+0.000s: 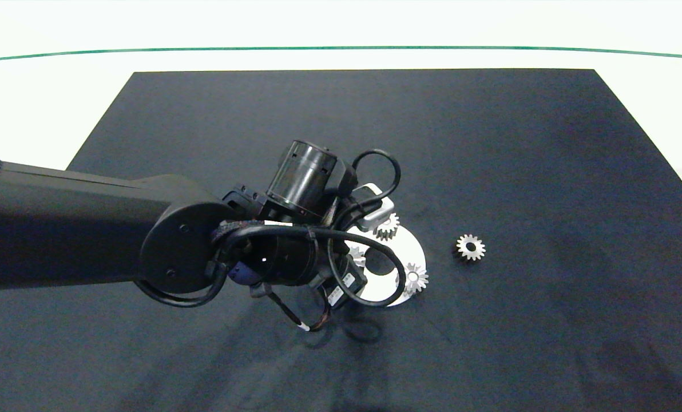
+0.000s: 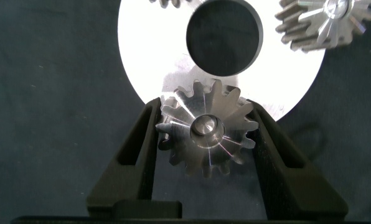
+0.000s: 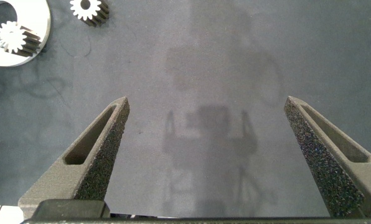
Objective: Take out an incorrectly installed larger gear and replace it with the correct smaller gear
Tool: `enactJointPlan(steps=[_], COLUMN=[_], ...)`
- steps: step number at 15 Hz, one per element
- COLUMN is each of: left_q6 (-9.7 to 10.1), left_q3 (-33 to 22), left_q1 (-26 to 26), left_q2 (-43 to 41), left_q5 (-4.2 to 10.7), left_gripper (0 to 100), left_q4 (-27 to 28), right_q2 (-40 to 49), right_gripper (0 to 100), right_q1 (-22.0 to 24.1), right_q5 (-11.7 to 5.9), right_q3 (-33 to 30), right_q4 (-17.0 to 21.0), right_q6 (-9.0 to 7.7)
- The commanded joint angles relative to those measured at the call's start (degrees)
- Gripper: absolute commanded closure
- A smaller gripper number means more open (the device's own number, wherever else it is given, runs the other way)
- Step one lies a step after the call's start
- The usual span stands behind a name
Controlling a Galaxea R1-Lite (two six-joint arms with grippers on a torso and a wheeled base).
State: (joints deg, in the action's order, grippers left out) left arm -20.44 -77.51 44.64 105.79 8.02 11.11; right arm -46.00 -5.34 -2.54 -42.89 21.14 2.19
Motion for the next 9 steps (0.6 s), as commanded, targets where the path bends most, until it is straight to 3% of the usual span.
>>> enactJointPlan(steps=[1, 9], left_q6=[-0.03, 0.4], left_q3=[0.0, 0.0], left_q1=[-0.1, -1.5], left_q2=[-1.4, -6.4], left_q5=[0.06, 0.06], left_gripper=[72, 72], left_q4=[0.0, 2.0], right_q2=[0.0, -0.5], right_gripper=[0, 0], right_q1=[0.0, 0.0], right_q5=[-0.01, -0.19], right_q3=[0.0, 0.0], right_q4=[0.1, -0.7], right_q6=[0.0, -0.08])
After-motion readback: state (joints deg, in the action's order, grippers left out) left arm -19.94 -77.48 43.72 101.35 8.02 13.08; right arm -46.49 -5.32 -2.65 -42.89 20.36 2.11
